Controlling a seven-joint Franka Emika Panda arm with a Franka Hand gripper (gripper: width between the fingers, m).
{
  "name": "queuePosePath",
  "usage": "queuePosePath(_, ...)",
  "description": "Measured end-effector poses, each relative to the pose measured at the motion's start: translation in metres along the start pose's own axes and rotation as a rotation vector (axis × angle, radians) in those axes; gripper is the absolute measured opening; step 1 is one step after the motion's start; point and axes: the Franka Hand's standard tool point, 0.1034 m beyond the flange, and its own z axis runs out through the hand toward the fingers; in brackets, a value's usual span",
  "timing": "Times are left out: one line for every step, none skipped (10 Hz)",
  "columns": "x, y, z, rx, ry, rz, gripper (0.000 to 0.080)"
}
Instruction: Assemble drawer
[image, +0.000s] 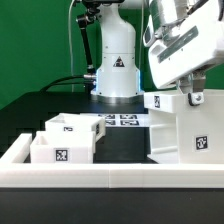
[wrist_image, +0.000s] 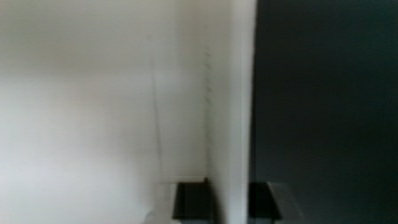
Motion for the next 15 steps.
queuePosePath(-0.001,-0.002,0.002,0.000,-0.006,0.061,0.0058)
queuePosePath(-0.002,-0.003,0.004,0.001,-0.008,0.128,0.0058)
queuePosePath(-0.003,-0.006,0.007,0.003,-0.009,0.167,0.0058)
queuePosePath(-0.004,-0.007,0.008,0.001,-0.012,0.165,0.0058)
queuePosePath(-0.008,-0.008,0.010,-0.003,-0.016,0.157,0.0058)
queuePosePath(-0.008,-0.008,0.010,-0.005,-0.013,0.154,0.0058)
queuePosePath(-0.008,-0.008,0.009,-0.007,-0.015,0.152,0.0113)
queuePosePath(-0.008,-0.007,0.010,-0.009,-0.015,0.146,0.0113)
queuePosePath(-0.009,-0.007,0.011,-0.009,-0.015,0.141,0.0295)
queuePosePath(-0.009,-0.007,0.011,-0.009,-0.016,0.137,0.0295)
queuePosePath(-0.009,-0.007,0.010,-0.011,-0.017,0.131,0.0478)
queuePosePath(-0.011,-0.008,0.008,-0.017,-0.025,0.112,0.0594)
queuePosePath(-0.012,-0.010,0.004,-0.011,-0.026,0.084,0.0594)
queuePosePath(-0.014,-0.011,-0.002,-0.004,-0.028,0.054,0.0638)
queuePosePath(-0.017,-0.012,-0.009,-0.001,-0.034,0.016,0.0638)
